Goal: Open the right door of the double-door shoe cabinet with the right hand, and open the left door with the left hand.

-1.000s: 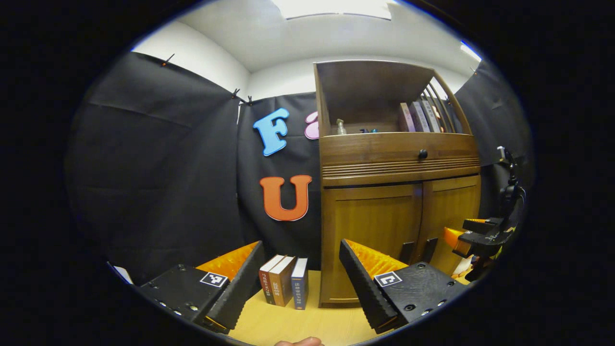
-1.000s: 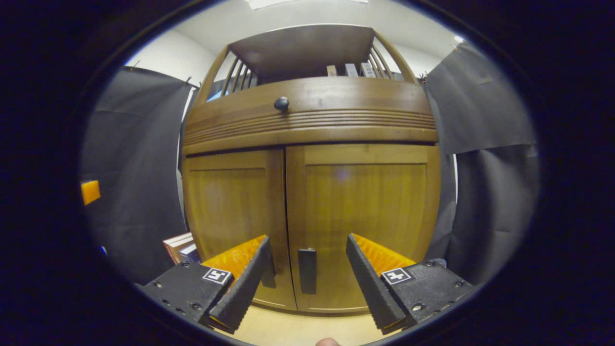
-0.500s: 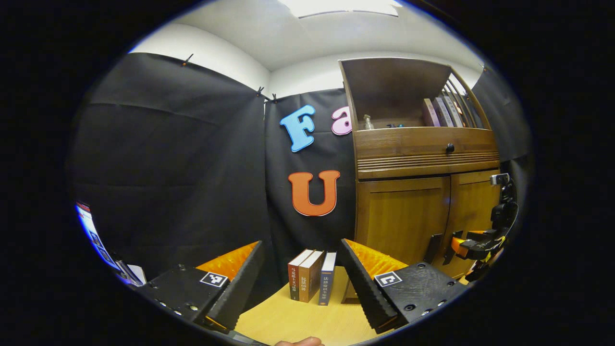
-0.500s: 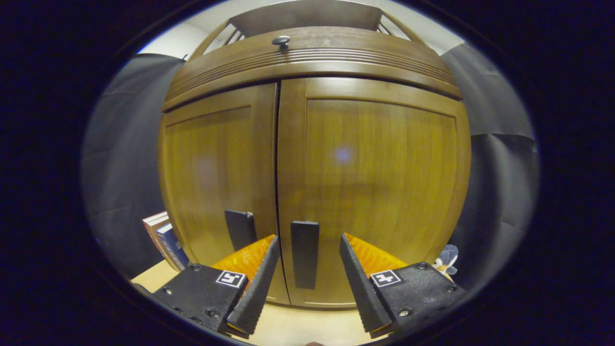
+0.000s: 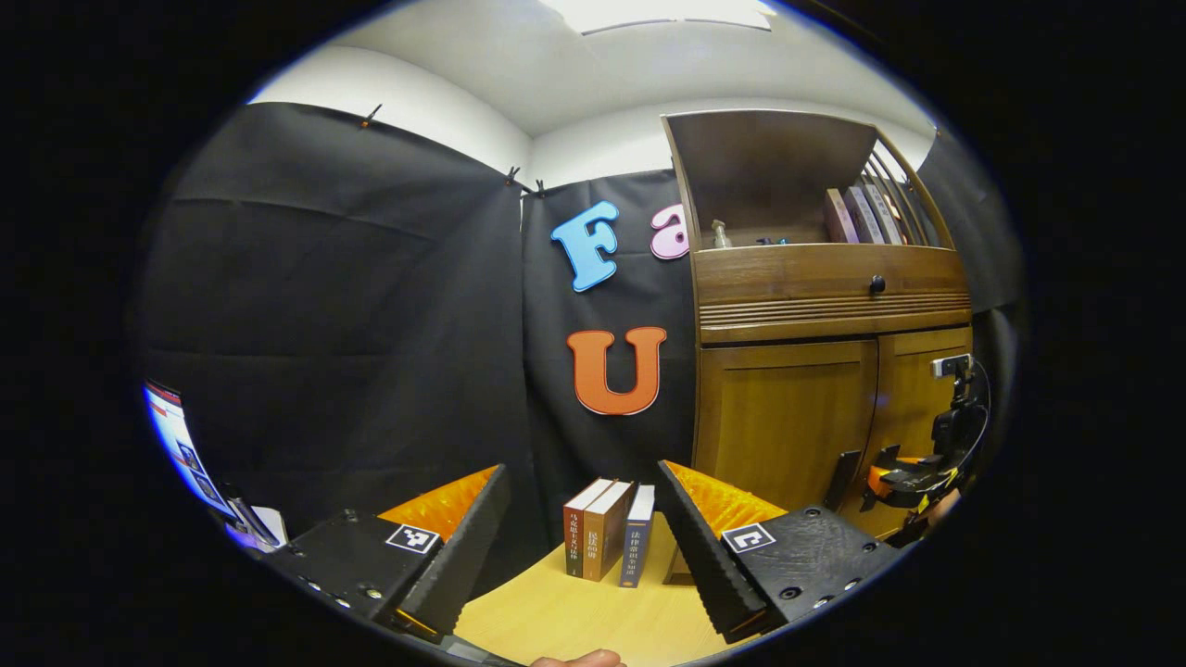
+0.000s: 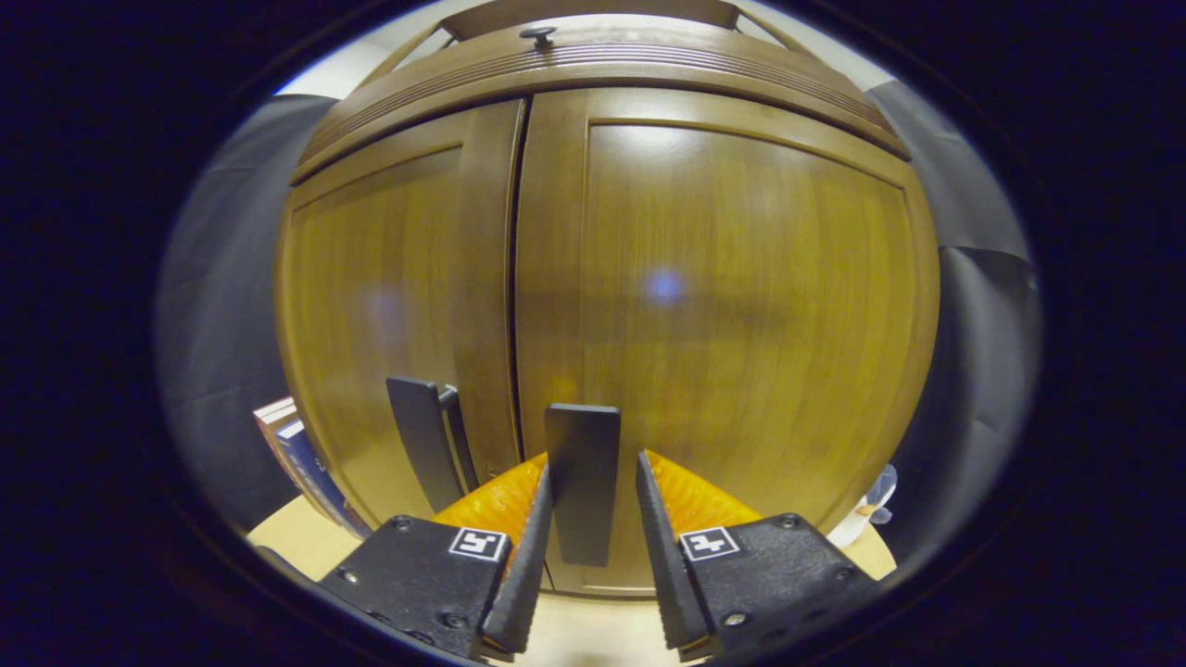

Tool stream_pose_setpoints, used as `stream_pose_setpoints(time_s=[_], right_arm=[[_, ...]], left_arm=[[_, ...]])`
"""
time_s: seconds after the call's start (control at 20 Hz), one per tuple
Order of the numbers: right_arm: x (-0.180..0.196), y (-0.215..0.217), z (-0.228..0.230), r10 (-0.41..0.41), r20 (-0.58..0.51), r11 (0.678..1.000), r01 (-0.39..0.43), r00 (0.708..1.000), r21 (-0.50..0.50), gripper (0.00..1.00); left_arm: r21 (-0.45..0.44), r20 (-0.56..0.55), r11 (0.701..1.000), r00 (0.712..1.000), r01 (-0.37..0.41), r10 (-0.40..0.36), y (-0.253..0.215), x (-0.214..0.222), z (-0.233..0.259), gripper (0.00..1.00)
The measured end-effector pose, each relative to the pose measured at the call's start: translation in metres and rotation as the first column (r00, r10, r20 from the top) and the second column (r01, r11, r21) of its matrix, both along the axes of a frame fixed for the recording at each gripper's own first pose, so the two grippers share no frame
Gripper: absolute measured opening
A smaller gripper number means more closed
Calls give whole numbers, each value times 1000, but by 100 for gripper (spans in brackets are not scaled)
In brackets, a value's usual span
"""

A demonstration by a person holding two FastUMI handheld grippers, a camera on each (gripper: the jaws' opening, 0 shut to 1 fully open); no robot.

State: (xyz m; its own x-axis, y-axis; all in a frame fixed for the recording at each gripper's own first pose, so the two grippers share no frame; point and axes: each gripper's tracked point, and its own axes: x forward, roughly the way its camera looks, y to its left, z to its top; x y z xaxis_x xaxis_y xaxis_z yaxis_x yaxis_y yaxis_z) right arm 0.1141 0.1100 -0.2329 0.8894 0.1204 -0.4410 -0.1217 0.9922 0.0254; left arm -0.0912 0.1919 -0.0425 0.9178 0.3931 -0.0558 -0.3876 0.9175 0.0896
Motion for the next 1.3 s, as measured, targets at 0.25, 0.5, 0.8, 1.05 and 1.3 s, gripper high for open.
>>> stream_pose_setpoints(time_s=[0.25,0.5,0.8,1.05,1.3], right_arm=[[4,6,-8,-22,2,1000,22,1000,-5,42],[1,5,-9,-17,-22,1000,17,1000,0,36],[1,5,-7,-21,-48,1000,22,999,19,31],[2,4,-9,-9,-46,999,11,999,38,31],[-1,3,-5,5,-24,998,-3,1000,56,29]], left_arm=[[1,0,1000,1000,5,-5,-3,-1,0,95],[-10,-6,1000,1000,16,-16,-7,-4,-3,95],[-19,-10,998,998,59,-59,-20,-6,-8,95],[-35,-13,992,992,124,-125,-37,5,-13,95],[-58,-28,975,976,213,-215,-68,21,-25,95]])
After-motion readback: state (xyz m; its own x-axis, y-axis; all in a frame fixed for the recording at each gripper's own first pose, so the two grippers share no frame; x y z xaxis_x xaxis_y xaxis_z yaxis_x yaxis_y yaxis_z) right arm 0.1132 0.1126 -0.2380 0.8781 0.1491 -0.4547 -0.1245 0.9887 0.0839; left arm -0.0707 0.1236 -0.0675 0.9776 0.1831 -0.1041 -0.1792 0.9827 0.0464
